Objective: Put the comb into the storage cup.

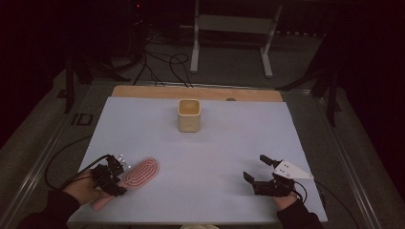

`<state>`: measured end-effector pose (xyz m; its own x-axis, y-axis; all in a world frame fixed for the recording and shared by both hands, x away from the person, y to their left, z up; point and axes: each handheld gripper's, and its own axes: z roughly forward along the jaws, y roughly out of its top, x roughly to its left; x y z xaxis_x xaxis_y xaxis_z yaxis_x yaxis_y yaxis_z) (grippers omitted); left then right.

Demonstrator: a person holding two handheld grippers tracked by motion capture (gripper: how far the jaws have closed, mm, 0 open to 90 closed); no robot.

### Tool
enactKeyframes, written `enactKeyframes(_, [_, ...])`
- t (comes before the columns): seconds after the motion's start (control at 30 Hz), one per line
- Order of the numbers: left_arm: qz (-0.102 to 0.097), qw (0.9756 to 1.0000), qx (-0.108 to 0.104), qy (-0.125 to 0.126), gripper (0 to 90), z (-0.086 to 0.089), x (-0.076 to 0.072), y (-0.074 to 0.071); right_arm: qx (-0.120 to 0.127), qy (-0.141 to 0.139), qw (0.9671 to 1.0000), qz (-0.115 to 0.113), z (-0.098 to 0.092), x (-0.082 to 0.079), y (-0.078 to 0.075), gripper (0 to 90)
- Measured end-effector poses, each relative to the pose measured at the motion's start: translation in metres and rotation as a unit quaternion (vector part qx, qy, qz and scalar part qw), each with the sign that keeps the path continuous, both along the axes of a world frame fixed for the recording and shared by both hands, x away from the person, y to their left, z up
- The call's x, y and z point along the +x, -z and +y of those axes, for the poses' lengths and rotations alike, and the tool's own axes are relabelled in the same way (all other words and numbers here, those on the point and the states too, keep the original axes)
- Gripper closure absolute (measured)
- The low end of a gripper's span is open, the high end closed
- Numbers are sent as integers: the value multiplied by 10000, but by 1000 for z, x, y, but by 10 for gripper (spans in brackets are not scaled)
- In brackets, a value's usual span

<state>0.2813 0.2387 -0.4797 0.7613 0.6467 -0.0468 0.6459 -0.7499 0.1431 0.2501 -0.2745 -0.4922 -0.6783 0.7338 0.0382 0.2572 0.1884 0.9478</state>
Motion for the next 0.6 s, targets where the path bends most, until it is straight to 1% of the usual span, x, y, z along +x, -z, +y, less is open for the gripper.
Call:
enactKeyframes(0.1, [5, 10000, 40, -28, 566, -1, 1, 1, -15, 0, 10000, -5, 0, 0, 0, 90])
enactKeyframes(0.13, [17, 10000, 40, -19, 566, -1, 1, 1, -15, 0, 10000, -5, 0, 0, 0, 90])
enactKeyframes(0.2, [31, 10000, 29, -20, 595, -2, 2, 1, -2, 1, 10000, -3, 0, 0, 0, 90])
enactKeyframes(0.23, [54, 10000, 56, -5, 595, -3, 2, 1, -13, 7, 10000, -24, 0, 0, -1, 90])
enactKeyframes(0.4, [105, 9999, 85, 36, 657, -6, 2, 1, -14, 5, 10000, -5, 0, 0, -1, 90])
enactKeyframes(0.43, [105, 9999, 85, 36, 657, -6, 2, 1, -21, -5, 10000, -28, 0, -1, -1, 90])
enactKeyframes(0.5, [175, 9997, 173, 17, 671, -8, 3, 2, -2, -5, 10000, -3, 0, 0, 0, 90])
enactKeyframes(0.6, [203, 9996, 195, 8, 676, -9, 4, 3, -23, -2, 10000, -26, 0, 0, -1, 90])
